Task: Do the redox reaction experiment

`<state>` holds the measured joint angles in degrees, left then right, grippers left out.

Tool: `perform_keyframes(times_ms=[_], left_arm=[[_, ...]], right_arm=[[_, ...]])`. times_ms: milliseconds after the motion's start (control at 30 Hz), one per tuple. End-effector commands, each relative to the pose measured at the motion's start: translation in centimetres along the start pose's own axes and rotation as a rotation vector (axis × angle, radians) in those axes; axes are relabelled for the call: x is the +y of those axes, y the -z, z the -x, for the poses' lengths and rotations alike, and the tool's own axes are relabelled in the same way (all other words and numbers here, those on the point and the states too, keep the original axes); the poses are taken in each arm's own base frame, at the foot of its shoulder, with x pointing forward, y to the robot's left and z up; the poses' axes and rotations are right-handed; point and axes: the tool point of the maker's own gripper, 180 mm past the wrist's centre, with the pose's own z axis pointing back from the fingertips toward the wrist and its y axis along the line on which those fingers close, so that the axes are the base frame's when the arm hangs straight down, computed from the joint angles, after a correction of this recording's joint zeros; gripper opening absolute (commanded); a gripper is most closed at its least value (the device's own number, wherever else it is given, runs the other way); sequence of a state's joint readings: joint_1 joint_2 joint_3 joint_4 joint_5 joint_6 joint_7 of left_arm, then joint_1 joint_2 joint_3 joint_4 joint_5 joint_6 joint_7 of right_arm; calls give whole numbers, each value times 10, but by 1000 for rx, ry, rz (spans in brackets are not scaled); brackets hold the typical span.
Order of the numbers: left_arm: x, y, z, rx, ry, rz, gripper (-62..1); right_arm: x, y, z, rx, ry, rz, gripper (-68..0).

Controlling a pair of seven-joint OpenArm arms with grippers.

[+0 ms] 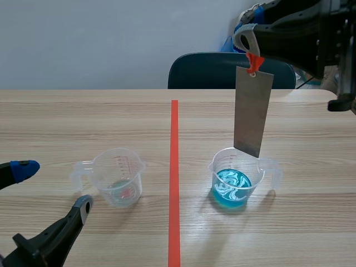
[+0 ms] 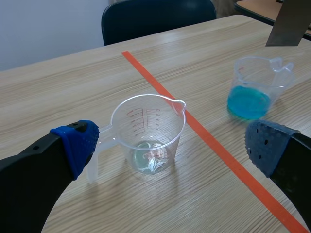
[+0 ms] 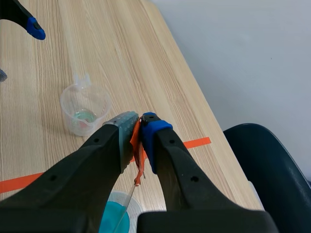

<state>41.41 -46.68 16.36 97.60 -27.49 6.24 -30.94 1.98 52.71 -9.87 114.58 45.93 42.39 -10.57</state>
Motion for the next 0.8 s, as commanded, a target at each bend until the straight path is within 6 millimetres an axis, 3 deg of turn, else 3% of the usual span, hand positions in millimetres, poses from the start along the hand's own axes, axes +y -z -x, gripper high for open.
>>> perform_keyframes(times_ms=[0,767], left_arm=[[-5,2,-8,-38,-17,9,14],[-13,2,-12,-61,-38,46,14]], right_arm=[[0,0,-5,-23,2,-4,-669],[0,0,-5,-23,2,-4,-669]])
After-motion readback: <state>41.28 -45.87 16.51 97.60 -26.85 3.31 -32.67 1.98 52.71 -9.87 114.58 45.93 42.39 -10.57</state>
